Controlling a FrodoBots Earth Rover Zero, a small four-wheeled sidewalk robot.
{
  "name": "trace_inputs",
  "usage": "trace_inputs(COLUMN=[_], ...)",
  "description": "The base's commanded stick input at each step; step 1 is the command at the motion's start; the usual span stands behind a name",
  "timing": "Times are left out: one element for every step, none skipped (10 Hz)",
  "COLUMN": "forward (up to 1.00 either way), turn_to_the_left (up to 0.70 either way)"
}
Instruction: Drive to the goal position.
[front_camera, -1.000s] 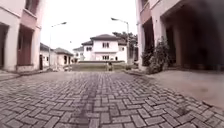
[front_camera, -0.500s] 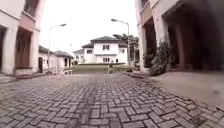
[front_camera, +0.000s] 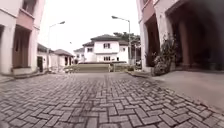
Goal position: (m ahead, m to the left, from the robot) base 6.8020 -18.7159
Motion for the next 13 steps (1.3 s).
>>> trace_inputs(forward=[0.5,0.5,0.5,0.5,0.5,0.5,0.5,0.5,0.5,0.5,0.5,0.5,0.5], turn_to_the_left=[0.0,0.0,0.0,0.0,0.0,0.0,0.0,0.0,0.0,0.0,0.0,0.0,0.0])
